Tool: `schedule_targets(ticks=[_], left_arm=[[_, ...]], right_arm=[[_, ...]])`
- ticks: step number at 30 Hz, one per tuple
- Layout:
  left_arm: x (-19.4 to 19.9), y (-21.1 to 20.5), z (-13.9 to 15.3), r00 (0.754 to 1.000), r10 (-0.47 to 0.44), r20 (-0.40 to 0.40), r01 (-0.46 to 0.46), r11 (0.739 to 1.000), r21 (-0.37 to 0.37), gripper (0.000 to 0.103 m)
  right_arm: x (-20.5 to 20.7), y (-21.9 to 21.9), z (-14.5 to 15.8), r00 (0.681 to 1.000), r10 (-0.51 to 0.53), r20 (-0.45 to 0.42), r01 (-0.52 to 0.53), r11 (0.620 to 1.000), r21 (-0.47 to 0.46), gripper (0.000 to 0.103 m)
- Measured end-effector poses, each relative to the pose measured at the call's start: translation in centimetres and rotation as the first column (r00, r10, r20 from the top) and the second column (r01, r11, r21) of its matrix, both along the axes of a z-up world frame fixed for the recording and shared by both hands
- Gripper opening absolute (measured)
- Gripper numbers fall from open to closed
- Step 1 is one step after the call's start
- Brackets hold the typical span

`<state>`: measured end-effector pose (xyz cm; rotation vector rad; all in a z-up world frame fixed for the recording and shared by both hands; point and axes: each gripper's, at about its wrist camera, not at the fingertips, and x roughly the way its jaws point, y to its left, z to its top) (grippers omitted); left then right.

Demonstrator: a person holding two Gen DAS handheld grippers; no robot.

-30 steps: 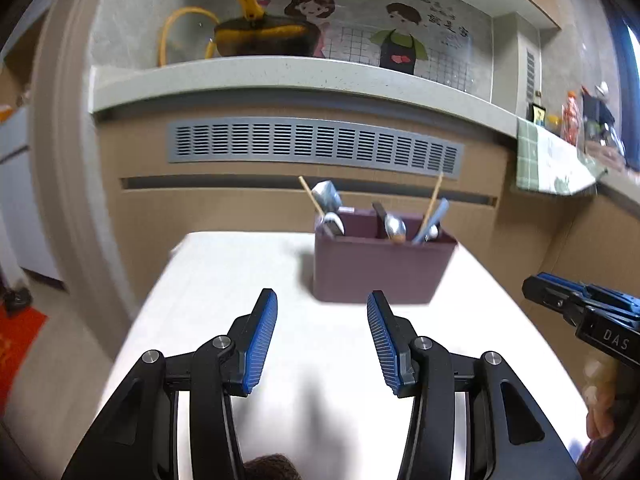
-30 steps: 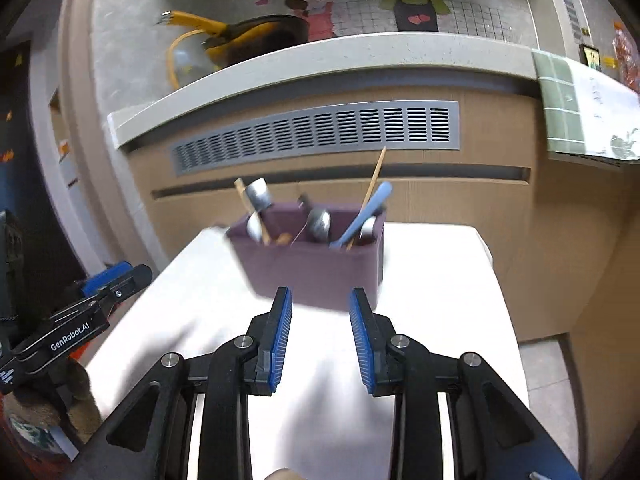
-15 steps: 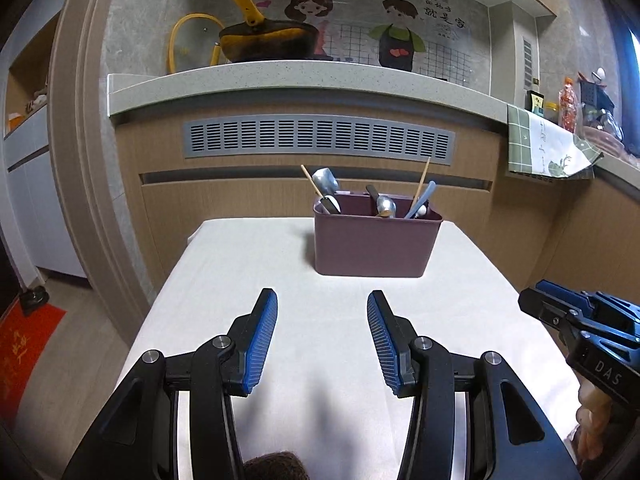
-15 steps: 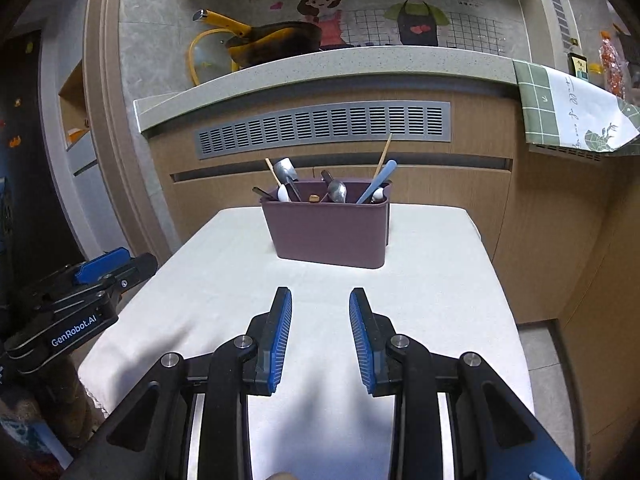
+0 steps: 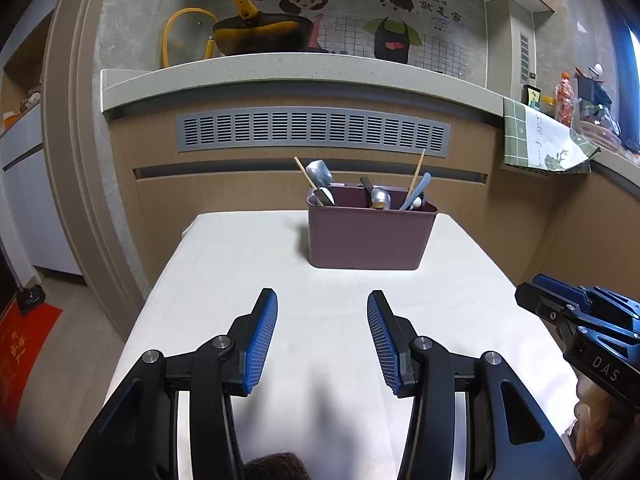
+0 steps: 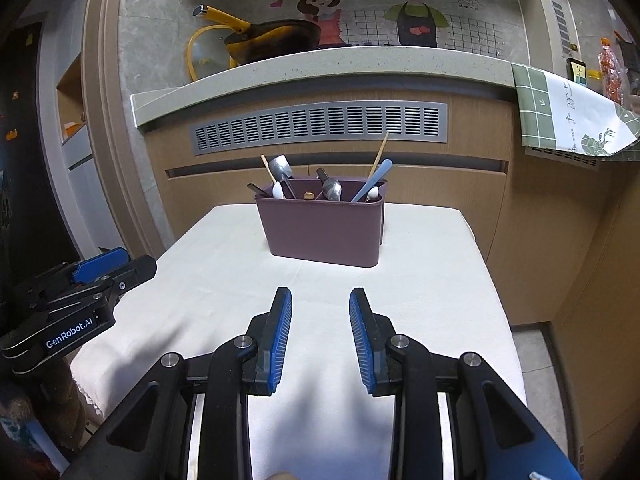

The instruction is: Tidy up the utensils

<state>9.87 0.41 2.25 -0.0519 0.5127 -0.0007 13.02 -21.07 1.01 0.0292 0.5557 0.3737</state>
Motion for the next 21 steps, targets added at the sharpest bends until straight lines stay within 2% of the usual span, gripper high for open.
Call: schedule_targets(ticks=[21], left_arm=[[-0.17,-0.42,-0.61,1.000,-0.016,-0.017,0.016,1.000,0.001,0.048]], right_arm=[[0.35,-0.14,-0.07,1.000,-0.016,-0.002,0.016,1.000,-0.009,0.029]])
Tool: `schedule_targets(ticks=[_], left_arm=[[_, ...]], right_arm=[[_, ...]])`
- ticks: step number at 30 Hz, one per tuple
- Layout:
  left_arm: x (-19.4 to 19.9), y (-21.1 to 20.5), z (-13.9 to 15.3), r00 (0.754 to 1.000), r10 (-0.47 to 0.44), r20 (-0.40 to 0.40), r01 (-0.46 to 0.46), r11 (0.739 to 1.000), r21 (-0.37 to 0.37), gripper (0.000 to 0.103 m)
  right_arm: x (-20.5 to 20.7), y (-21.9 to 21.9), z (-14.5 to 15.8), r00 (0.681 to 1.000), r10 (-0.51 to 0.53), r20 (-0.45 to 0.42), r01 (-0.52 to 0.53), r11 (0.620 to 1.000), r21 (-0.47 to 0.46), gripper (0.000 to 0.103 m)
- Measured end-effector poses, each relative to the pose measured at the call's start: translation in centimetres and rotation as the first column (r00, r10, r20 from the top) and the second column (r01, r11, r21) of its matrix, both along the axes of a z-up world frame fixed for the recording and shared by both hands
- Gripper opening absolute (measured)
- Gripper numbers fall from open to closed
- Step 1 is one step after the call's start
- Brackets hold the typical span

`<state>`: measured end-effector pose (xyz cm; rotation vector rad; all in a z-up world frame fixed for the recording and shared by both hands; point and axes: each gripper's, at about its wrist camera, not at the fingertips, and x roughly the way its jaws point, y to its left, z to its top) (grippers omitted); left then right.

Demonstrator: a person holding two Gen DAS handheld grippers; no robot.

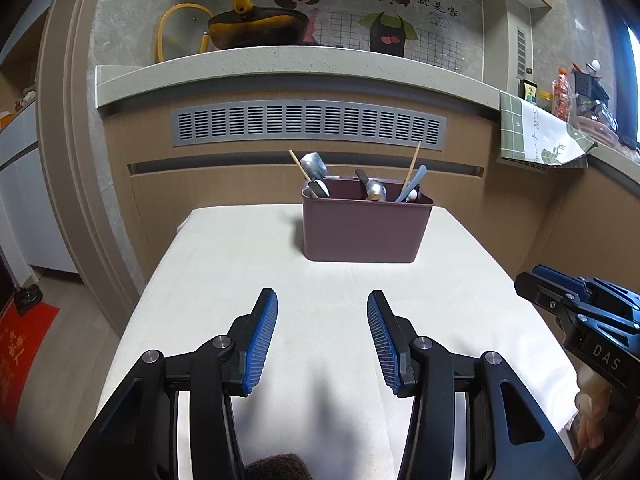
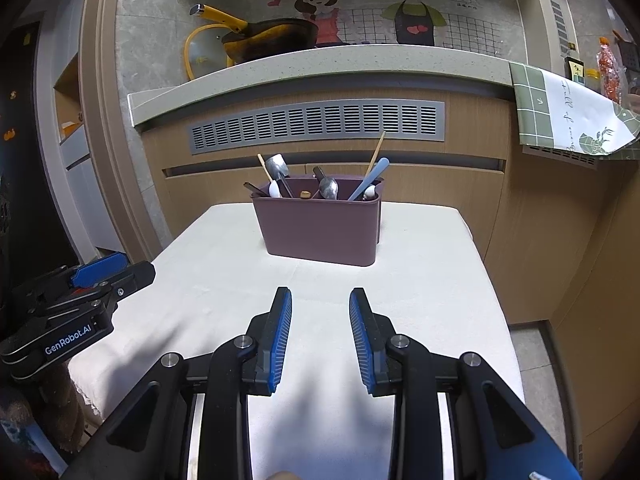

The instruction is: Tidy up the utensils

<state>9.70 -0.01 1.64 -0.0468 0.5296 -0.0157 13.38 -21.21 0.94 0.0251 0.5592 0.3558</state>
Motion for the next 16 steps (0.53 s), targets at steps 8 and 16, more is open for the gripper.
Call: schedule_targets(ticks=[8,16], left_arm=[[0.25,-0.16,-0.39,1.000,0.003,-0.022,-0.003,1.000,0.000,0.048],[0.32,0.27,-0.77,0.999,0.002,-0.033,-0.003,1.000,-0.031,0.048]], right_arm=[[-0.25,-0.05,0.07,1.000,-0.018,0.007,0.018,1.000,-0.004,0.029],[-0.25,0.05,0.01,1.000,-0.020,0.001,0.020,1.000,-0.007,0.029]])
